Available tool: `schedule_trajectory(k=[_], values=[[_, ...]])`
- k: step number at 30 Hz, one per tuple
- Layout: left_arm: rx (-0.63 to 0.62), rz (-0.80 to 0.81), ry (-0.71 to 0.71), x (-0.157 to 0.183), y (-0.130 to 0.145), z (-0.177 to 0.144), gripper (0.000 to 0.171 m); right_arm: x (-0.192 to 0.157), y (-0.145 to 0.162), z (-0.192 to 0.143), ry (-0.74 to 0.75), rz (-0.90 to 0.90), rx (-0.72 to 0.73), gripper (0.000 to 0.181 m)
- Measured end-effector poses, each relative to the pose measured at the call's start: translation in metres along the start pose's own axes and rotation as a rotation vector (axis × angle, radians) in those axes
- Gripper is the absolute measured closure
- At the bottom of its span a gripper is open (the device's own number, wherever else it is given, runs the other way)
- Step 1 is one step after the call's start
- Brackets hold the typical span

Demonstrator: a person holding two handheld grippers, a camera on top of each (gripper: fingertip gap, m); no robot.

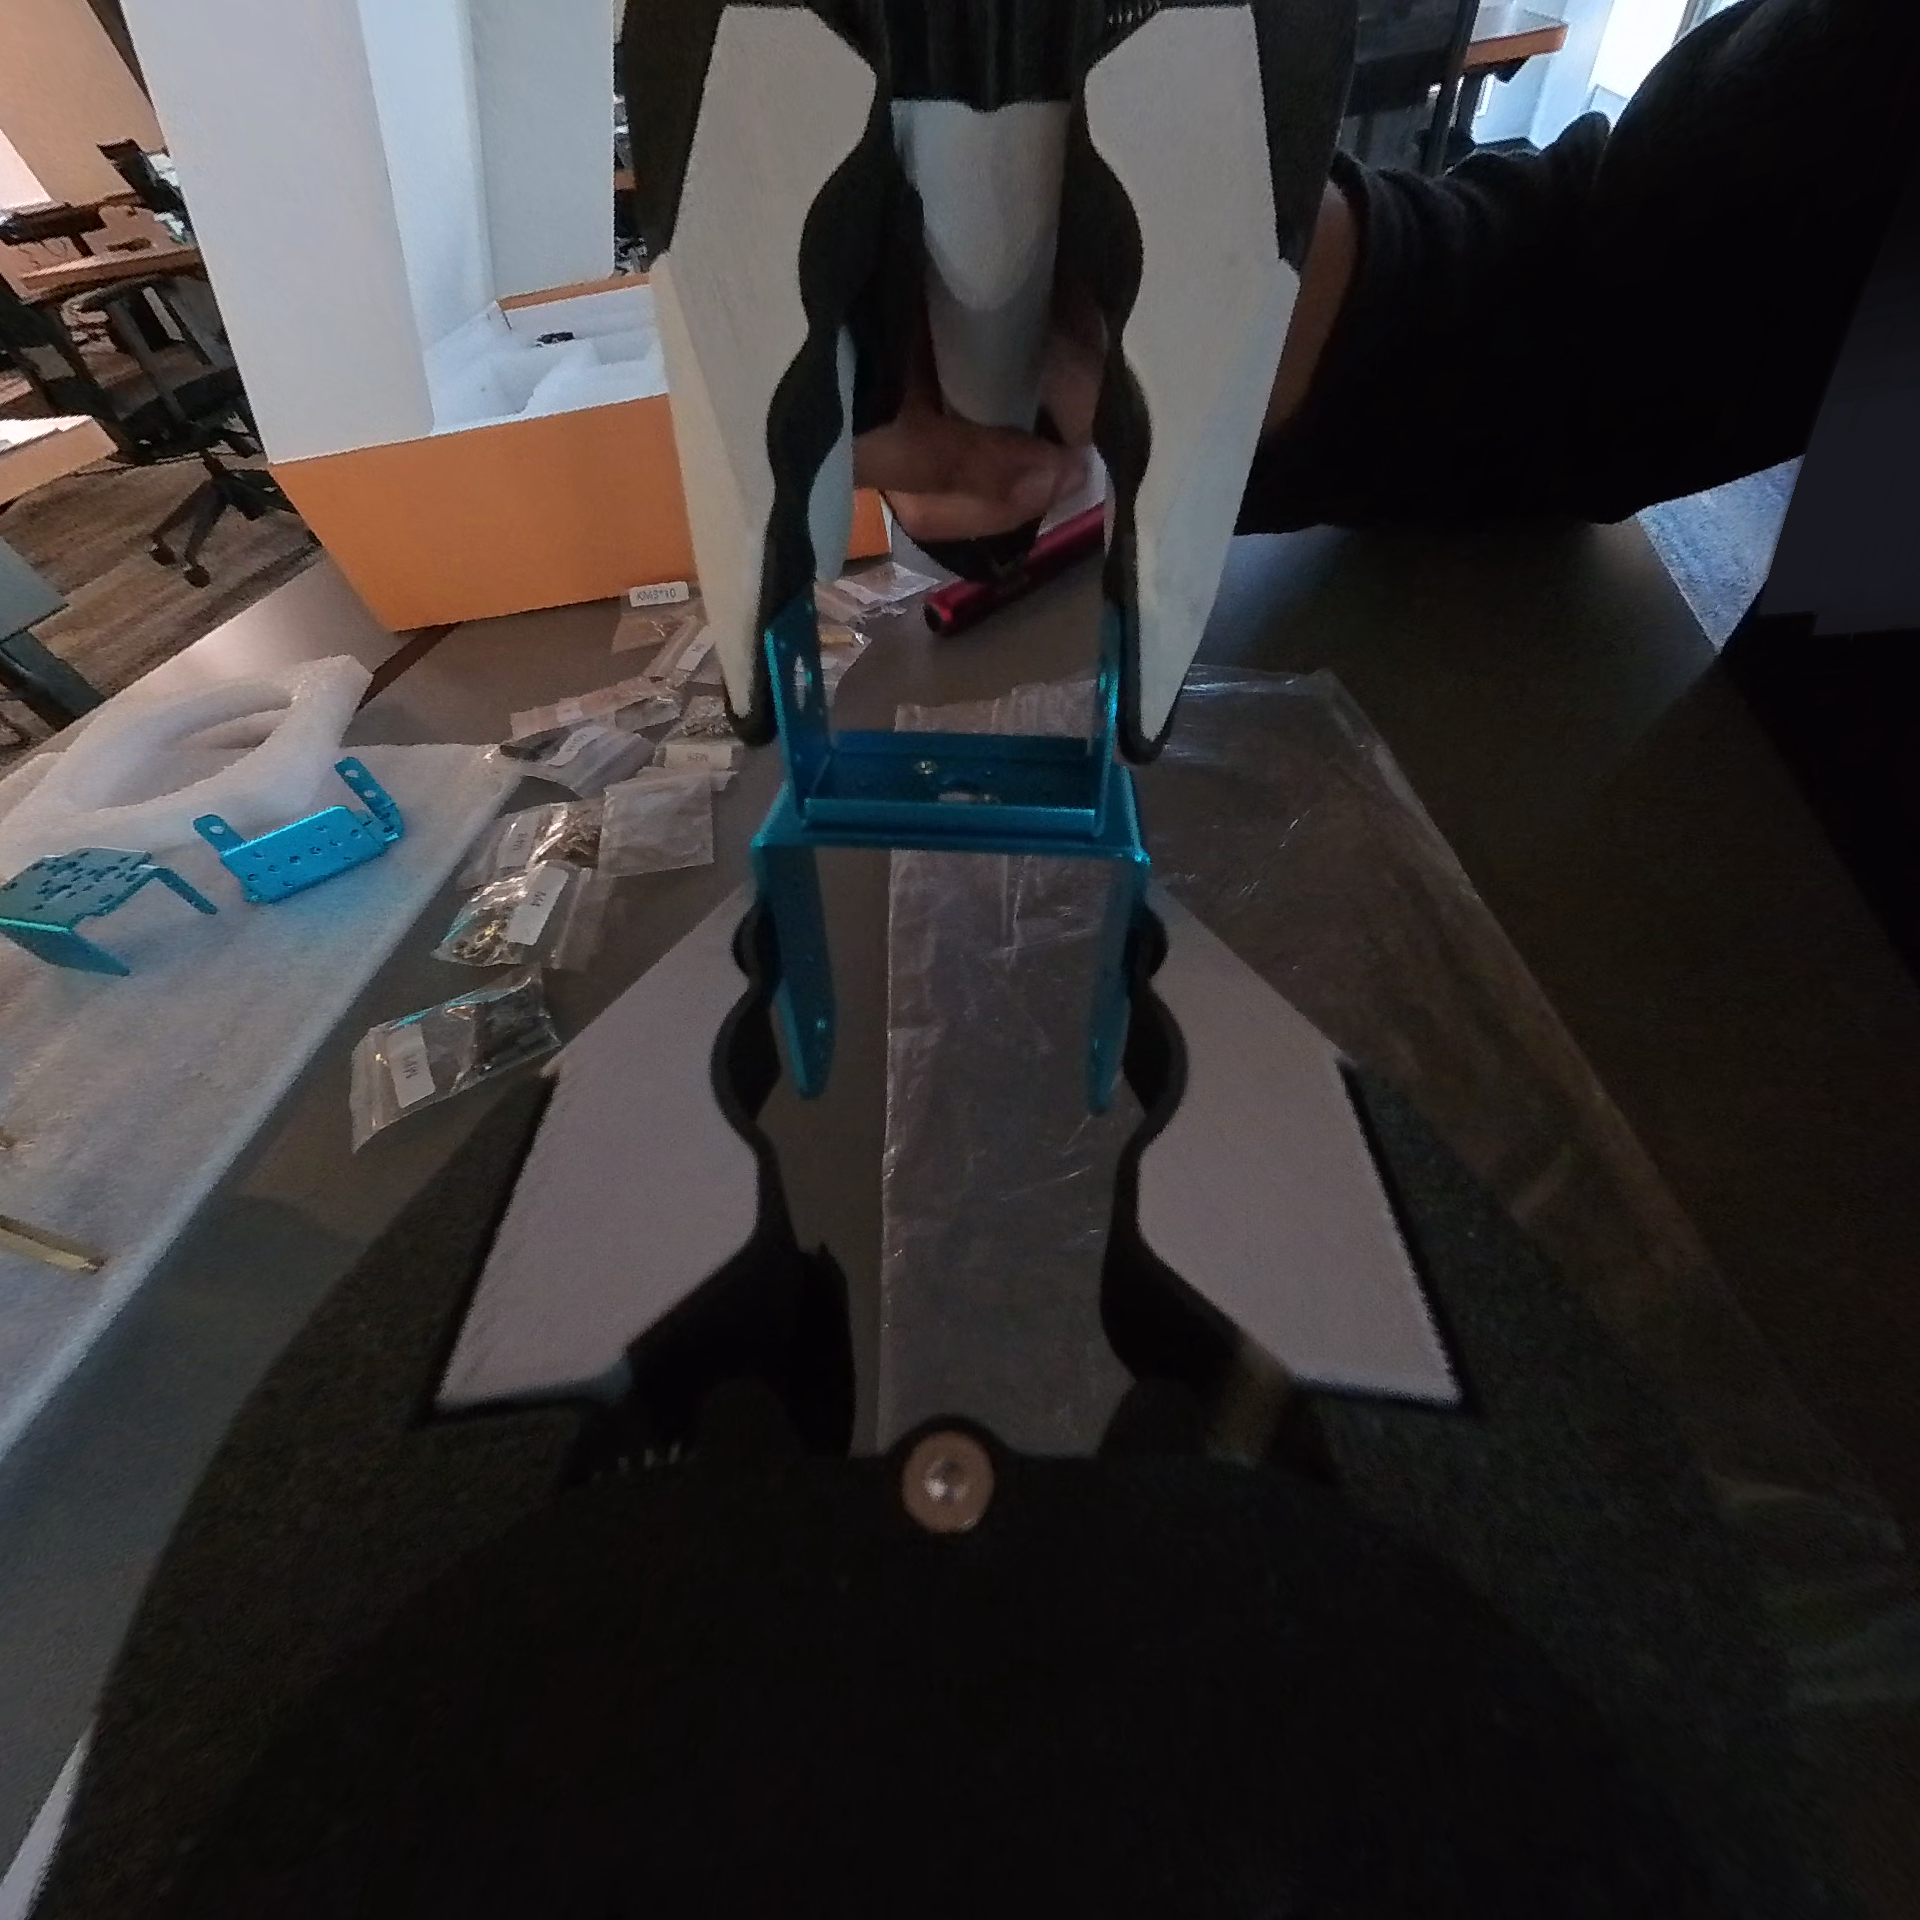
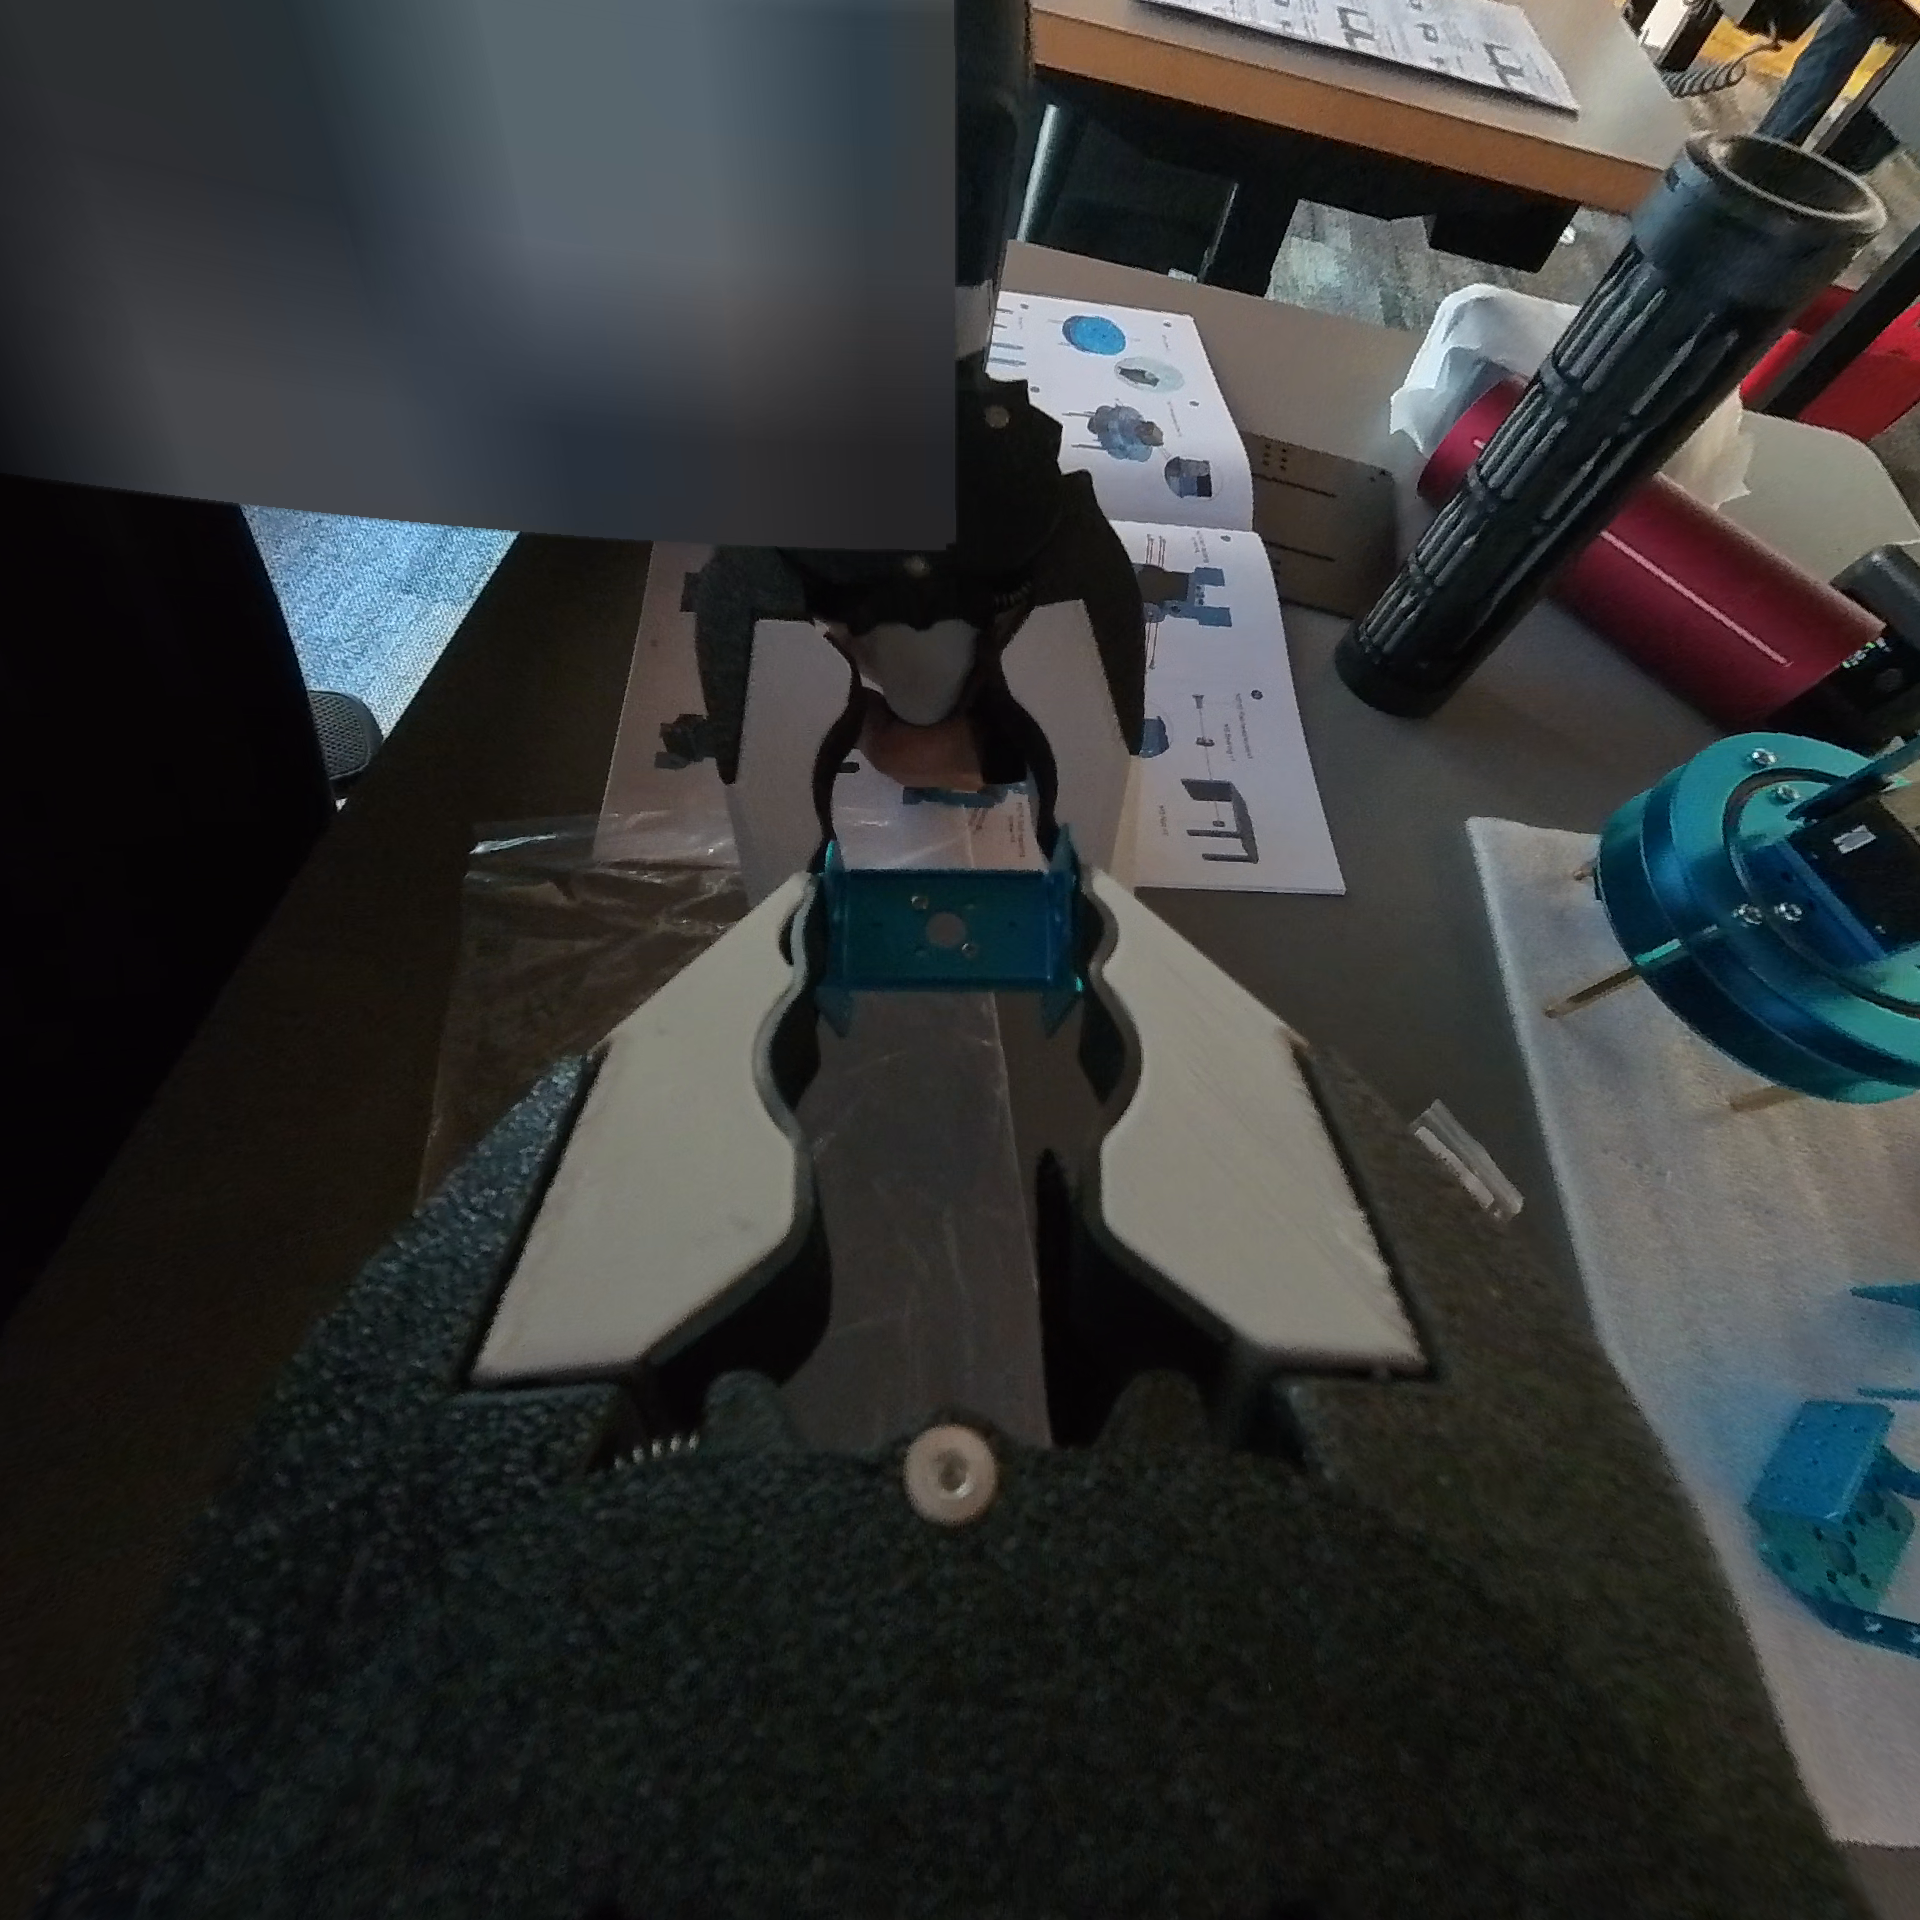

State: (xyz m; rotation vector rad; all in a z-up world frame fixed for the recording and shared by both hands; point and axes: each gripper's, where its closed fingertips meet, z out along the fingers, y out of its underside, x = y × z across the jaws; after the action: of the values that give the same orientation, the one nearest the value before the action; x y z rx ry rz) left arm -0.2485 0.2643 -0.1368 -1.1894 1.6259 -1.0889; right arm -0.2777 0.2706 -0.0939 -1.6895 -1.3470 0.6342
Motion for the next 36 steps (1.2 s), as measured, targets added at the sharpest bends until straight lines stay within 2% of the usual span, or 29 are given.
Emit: schedule_trajectory(k=[3,6,9,13,16,18,21,23,27,30,33,34,36], values=[[0.008,-0.001,-0.003,-0.001,-0.001,0.0,0.106,0.001,0.0,0.001,0.02,-0.006,-0.005,0.132],[0.025,-0.006,-0.008,-0.002,-0.004,-0.001,0.106,0.0,-0.006,-0.002,0.032,-0.006,0.004,0.111],[0.043,-0.009,-0.014,-0.004,-0.006,-0.003,0.105,0.006,-0.012,-0.013,0.082,-0.016,0.022,0.107],[0.074,-0.011,-0.019,-0.004,-0.011,-0.004,0.106,0.008,0.006,-0.012,0.079,0.036,0.017,0.083],[0.102,-0.011,-0.04,-0.007,-0.015,-0.006,0.106,0.001,0.011,-0.013,0.081,0.077,0.126,0.097],[0.125,-0.006,-0.07,-0.011,-0.019,-0.008,0.106,-0.003,0.024,-0.014,0.064,0.158,0.119,0.102],[0.136,0.017,-0.085,-0.011,-0.022,-0.009,0.105,-0.024,0.022,-0.016,-0.126,0.406,0.211,0.112],[0.137,0.016,-0.074,-0.008,-0.023,-0.008,0.106,-0.031,0.016,-0.018,-0.207,0.483,0.265,0.114],[0.167,-0.059,-0.033,-0.002,-0.029,-0.008,0.106,-0.032,0.017,-0.01,-0.115,0.358,0.254,0.146],[0.21,-0.123,-0.005,-0.001,-0.038,-0.011,0.102,-0.037,0.022,-0.001,-0.038,0.256,0.212,0.155],[0.243,-0.172,0.016,0.002,-0.044,-0.012,0.101,-0.036,0.02,0.005,0.068,0.188,0.238,0.163],[0.244,-0.178,0.025,0.003,-0.045,-0.012,0.106,-0.039,0.019,0.006,0.075,0.174,0.237,0.167],[0.24,-0.173,0.034,0.007,-0.044,-0.011,0.106,-0.039,0.02,0.009,0.105,0.153,0.22,0.177]])
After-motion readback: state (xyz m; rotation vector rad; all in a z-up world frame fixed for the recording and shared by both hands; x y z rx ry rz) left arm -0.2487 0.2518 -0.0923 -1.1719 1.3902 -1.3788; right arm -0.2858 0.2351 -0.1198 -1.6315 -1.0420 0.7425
